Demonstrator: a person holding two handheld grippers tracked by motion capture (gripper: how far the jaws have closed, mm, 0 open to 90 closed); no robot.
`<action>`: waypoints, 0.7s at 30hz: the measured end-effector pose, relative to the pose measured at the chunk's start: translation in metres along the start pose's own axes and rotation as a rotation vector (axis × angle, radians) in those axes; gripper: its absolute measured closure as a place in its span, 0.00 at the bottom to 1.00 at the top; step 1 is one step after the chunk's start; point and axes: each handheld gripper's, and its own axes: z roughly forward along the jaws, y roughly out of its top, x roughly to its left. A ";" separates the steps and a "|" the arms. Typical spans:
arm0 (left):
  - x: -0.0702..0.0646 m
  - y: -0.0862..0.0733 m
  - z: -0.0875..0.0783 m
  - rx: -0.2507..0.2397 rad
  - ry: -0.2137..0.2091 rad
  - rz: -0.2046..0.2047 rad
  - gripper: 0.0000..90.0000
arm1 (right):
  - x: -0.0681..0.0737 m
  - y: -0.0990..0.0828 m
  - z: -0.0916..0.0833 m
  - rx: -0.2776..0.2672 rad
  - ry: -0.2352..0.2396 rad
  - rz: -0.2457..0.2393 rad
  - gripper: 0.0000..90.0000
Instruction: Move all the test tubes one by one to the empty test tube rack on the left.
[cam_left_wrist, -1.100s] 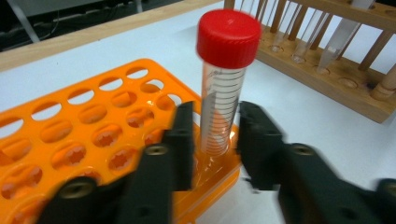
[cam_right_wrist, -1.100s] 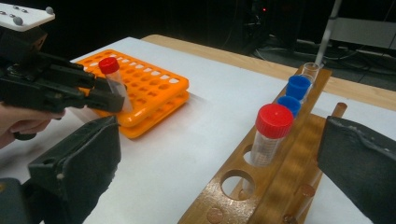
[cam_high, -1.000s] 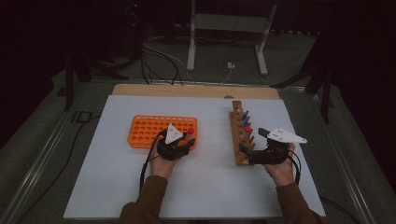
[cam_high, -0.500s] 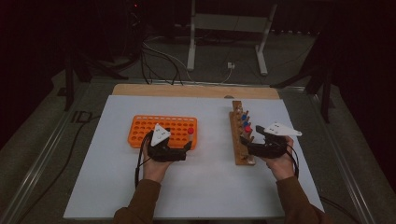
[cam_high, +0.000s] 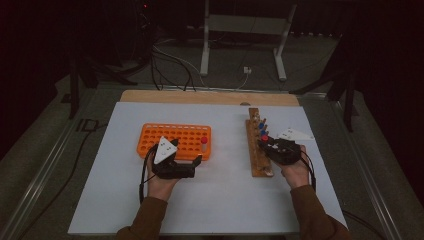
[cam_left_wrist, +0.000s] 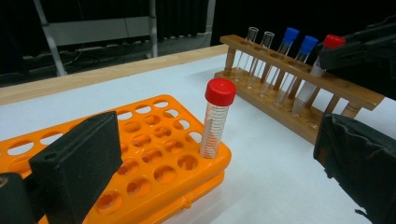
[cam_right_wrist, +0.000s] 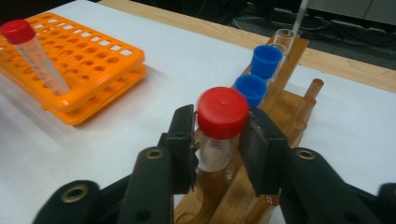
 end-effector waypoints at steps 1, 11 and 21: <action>0.000 0.000 -0.001 -0.001 0.000 -0.001 0.02 | 0.000 0.000 0.001 0.001 -0.004 0.001 0.76; 0.003 0.000 -0.008 -0.031 0.001 0.000 0.02 | 0.001 0.002 0.000 -0.001 0.002 -0.007 0.79; 0.002 0.001 -0.006 -0.020 -0.004 -0.015 0.02 | 0.004 0.009 -0.009 -0.018 0.005 -0.026 0.79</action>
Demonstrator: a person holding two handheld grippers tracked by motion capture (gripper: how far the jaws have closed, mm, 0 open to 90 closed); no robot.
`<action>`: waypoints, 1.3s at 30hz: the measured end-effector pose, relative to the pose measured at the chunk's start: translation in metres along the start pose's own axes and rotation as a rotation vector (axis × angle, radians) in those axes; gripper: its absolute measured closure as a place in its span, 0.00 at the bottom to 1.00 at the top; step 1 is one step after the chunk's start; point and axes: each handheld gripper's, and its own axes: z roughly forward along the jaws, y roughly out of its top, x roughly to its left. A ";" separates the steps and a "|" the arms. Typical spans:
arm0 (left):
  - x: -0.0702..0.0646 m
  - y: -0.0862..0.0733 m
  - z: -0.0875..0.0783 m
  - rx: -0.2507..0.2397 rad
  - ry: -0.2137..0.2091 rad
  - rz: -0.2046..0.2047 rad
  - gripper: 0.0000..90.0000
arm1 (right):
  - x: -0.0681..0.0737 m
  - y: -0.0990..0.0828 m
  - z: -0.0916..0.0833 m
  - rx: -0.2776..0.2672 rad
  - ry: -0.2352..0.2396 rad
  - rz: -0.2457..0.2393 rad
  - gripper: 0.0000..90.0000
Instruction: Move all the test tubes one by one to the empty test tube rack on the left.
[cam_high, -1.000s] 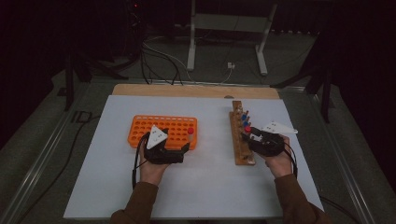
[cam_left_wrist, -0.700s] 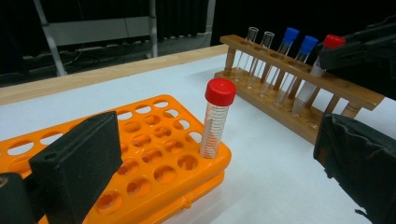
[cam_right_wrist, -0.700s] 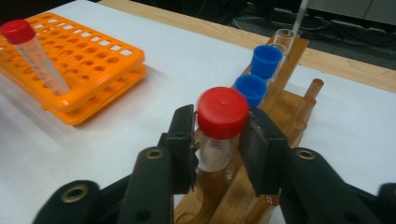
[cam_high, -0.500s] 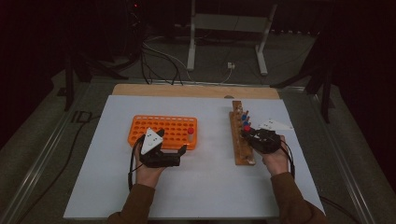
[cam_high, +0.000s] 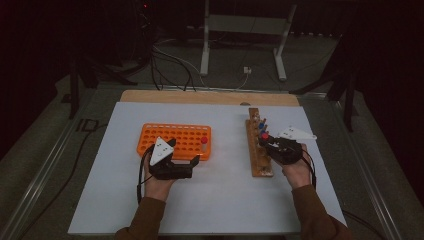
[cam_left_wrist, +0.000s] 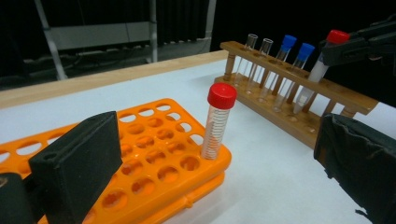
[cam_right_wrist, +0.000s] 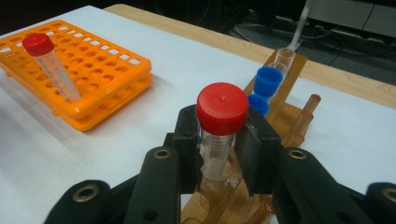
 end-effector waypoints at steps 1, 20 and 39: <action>0.000 0.001 0.000 0.001 0.003 0.000 0.02 | 0.000 0.001 -0.001 -0.003 0.001 -0.001 0.79; -0.014 0.029 0.009 0.005 0.009 0.046 0.02 | -0.004 0.032 -0.025 -0.034 0.018 0.001 0.79; -0.050 0.046 0.046 0.000 -0.075 0.090 0.06 | 0.015 0.053 -0.029 -0.045 0.104 -0.033 0.79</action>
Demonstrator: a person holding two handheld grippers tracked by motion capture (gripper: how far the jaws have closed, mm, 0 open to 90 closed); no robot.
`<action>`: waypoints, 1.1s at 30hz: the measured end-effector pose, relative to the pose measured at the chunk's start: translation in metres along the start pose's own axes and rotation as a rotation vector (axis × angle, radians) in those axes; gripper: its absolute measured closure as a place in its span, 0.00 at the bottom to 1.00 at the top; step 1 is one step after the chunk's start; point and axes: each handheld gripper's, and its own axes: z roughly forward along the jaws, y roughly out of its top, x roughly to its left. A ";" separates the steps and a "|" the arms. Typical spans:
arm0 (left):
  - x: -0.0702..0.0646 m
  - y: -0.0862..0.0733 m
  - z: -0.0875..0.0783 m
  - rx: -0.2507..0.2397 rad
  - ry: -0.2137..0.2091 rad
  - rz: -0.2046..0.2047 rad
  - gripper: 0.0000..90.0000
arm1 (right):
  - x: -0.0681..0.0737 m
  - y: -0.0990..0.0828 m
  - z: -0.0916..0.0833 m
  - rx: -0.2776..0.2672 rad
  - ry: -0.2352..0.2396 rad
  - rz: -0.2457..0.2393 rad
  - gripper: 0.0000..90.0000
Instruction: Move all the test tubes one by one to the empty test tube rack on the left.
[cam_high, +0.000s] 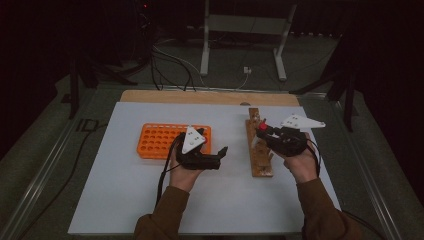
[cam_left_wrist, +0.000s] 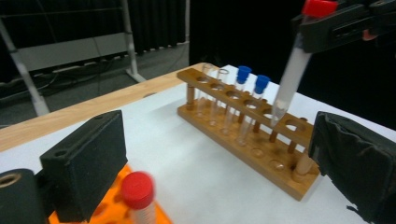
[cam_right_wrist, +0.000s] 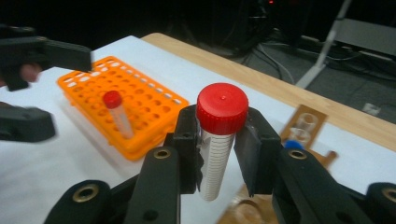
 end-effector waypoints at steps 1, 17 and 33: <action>-0.002 0.001 0.002 0.004 -0.005 0.006 0.07 | 0.002 0.000 0.002 0.002 0.008 -0.001 0.79; -0.024 0.000 0.033 0.054 -0.118 0.043 0.18 | 0.034 0.001 0.026 0.030 0.103 -0.030 0.79; -0.023 -0.002 0.036 0.072 -0.166 0.050 0.77 | 0.047 0.001 0.032 0.036 0.150 -0.042 0.79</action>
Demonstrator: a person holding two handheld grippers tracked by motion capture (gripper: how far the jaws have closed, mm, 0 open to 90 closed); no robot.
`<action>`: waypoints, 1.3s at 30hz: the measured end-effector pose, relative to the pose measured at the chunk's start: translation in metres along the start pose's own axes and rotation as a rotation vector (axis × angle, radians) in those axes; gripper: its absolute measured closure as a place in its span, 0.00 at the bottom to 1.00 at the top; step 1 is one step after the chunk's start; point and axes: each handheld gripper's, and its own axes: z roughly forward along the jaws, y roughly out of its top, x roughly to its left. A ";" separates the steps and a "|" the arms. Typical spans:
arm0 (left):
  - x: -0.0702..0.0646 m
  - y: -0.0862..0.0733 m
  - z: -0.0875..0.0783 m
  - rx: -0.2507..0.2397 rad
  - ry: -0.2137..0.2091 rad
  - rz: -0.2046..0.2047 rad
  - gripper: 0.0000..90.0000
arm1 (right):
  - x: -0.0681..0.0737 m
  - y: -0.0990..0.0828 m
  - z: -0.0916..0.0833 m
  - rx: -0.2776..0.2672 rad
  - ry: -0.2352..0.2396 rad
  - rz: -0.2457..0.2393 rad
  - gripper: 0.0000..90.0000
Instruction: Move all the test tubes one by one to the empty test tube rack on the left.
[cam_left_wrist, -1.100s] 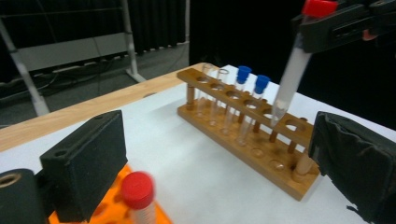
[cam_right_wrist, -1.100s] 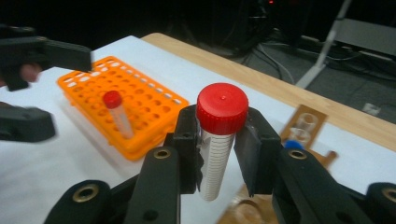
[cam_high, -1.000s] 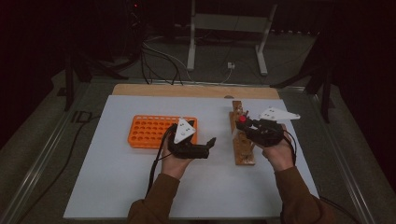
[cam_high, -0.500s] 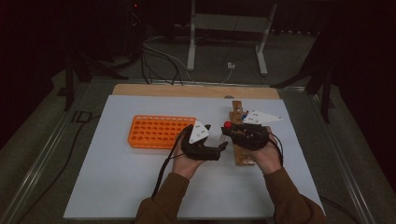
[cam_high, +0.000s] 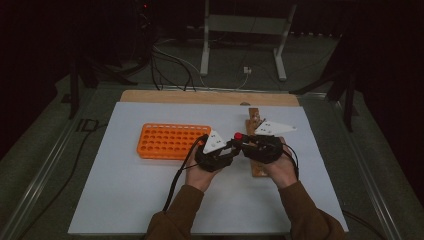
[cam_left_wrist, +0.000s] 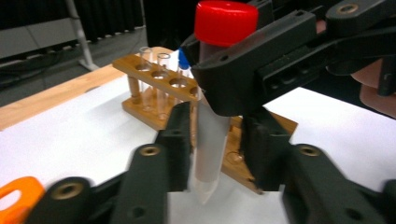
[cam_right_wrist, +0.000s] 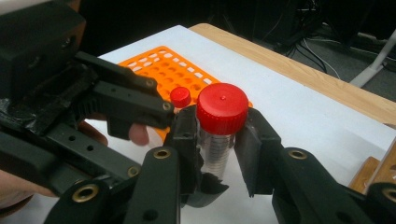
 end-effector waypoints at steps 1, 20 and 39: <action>0.000 0.000 0.000 0.002 0.000 0.000 0.77 | 0.000 0.000 0.000 0.000 0.000 0.000 0.79; 0.011 -0.004 -0.009 0.001 0.045 -0.025 0.83 | -0.014 -0.012 -0.008 -0.046 -0.031 0.046 0.19; 0.031 -0.012 -0.037 -0.011 0.109 -0.039 0.83 | -0.033 -0.037 -0.022 -0.063 -0.079 0.100 0.00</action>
